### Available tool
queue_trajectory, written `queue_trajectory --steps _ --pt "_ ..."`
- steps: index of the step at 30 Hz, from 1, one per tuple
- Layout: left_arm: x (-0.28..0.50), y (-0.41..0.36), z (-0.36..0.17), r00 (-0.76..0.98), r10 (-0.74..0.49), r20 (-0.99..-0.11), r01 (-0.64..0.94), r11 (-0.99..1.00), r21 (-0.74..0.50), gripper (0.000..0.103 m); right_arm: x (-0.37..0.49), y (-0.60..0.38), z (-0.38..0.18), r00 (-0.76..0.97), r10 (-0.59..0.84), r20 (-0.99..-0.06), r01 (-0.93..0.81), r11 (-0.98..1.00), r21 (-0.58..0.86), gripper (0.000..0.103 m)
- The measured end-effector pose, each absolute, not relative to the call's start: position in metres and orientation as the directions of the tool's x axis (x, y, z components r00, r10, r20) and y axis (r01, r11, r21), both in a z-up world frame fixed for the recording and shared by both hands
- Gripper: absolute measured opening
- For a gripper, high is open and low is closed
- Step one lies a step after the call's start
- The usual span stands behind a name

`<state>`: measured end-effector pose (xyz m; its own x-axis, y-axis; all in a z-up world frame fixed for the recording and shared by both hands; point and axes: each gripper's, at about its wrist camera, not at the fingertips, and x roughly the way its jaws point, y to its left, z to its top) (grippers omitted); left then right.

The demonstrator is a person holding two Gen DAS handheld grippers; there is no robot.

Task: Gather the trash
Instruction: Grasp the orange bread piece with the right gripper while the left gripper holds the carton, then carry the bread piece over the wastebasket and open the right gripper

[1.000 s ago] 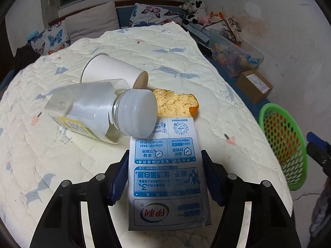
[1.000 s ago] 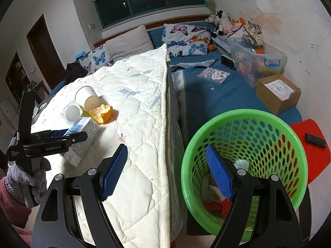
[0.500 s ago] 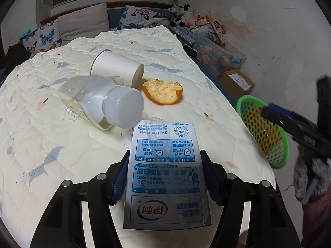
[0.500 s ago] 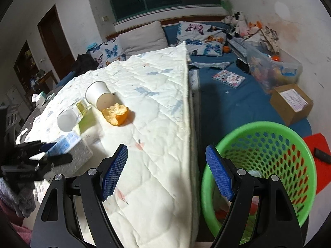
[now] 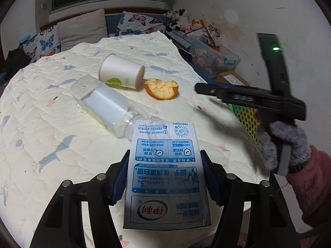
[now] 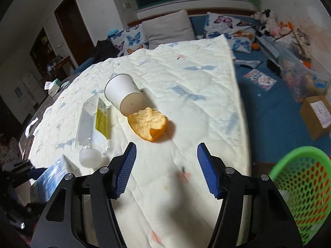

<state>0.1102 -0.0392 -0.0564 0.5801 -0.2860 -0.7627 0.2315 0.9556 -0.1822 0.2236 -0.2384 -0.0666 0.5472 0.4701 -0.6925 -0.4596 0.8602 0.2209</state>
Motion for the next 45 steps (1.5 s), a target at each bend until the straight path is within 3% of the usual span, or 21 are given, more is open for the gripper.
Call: queue_trajectory --steps 3,10,20,45 --pt "0.109 -0.032 -0.053 0.593 -0.279 -0.755 0.219 0.959 -0.182 0.062 0.237 -0.224 -0.075 0.521 0.477 -0.708 -0.462 0.855 0.236 0.051" --pt "0.110 -0.017 -0.052 0.606 -0.261 -0.751 0.183 0.965 -0.188 0.062 0.262 -0.203 -0.096 0.480 0.483 -0.732 -0.432 0.857 0.282 0.046" --pt "0.114 -0.005 -0.052 0.614 -0.250 -0.748 0.157 0.968 -0.195 0.062 0.273 -0.201 -0.105 0.490 0.466 -0.737 -0.399 0.871 0.286 0.019" --pt "0.143 -0.067 -0.033 0.606 -0.338 -0.720 0.302 0.935 -0.185 0.062 0.197 -0.300 -0.080 0.611 0.377 -0.696 -0.293 0.925 0.244 0.013"
